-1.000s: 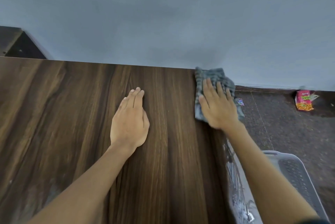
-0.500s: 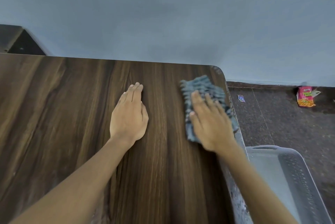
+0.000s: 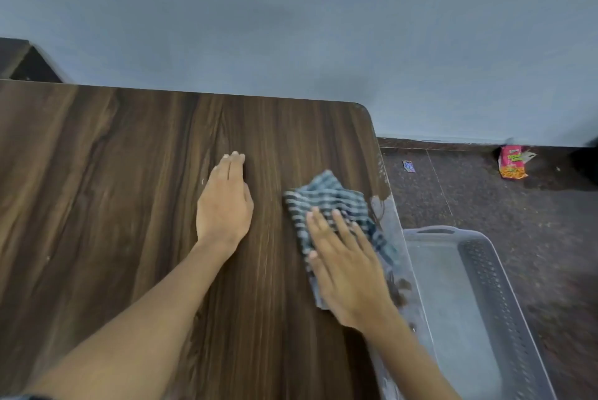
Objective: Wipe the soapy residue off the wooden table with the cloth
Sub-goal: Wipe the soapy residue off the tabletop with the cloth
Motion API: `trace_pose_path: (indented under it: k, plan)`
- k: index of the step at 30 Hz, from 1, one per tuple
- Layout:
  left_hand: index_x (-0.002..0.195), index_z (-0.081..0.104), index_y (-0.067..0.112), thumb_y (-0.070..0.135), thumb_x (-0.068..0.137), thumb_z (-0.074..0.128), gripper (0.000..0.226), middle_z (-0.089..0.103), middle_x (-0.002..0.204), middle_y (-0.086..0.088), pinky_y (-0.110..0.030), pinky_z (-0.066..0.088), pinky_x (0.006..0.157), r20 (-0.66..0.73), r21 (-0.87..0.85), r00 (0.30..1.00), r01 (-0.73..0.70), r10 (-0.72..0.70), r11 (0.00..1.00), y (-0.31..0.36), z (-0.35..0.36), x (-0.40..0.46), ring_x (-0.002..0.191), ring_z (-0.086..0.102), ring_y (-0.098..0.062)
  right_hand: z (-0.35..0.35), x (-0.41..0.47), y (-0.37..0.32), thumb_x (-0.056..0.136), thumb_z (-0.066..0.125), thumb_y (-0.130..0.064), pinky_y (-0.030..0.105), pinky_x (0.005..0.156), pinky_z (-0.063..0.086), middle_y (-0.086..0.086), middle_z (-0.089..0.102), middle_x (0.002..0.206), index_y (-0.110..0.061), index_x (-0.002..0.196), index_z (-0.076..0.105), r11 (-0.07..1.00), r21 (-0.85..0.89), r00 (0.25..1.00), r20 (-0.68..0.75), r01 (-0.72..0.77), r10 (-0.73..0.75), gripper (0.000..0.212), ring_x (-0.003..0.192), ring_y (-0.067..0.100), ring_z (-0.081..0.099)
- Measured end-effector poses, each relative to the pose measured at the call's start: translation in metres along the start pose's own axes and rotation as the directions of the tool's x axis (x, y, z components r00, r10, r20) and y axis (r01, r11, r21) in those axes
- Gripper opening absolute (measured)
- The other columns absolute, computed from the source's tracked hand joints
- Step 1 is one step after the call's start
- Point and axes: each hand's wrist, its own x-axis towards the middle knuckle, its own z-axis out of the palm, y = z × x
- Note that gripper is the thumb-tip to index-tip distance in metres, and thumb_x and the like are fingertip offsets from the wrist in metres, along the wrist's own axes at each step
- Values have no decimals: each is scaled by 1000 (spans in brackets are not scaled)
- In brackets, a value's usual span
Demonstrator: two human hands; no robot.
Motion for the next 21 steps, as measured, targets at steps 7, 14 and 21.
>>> trace_pose_path:
  k: [7,14,21]
  plan:
    - [142,32,8,8,94,40,48,35,148,-6,-30,19,115,95,47,993,-81,76,996,7,-5,-88,138,28,-17,-12,68,3,102,16,-36,42,115,-2,0,1,159,-17,151,3,951,-31,945,108,-307,308,55,145,29,-3]
    - [134,45,3,6,91,44,43,44,142,-11,-35,26,111,77,54,993,-92,88,994,0,-16,-146,134,37,-22,-1,-55,-62,99,1,-43,33,116,5,-4,26,153,-18,148,26,996,54,989,129,66,-73,61,143,20,17]
    - [135,44,7,23,93,21,50,45,141,-7,-36,30,109,120,138,990,-91,75,986,-2,-28,-192,132,39,-20,-13,-62,0,94,3,-45,38,111,24,-9,14,154,-21,150,16,987,-76,982,115,-144,152,62,144,20,16]
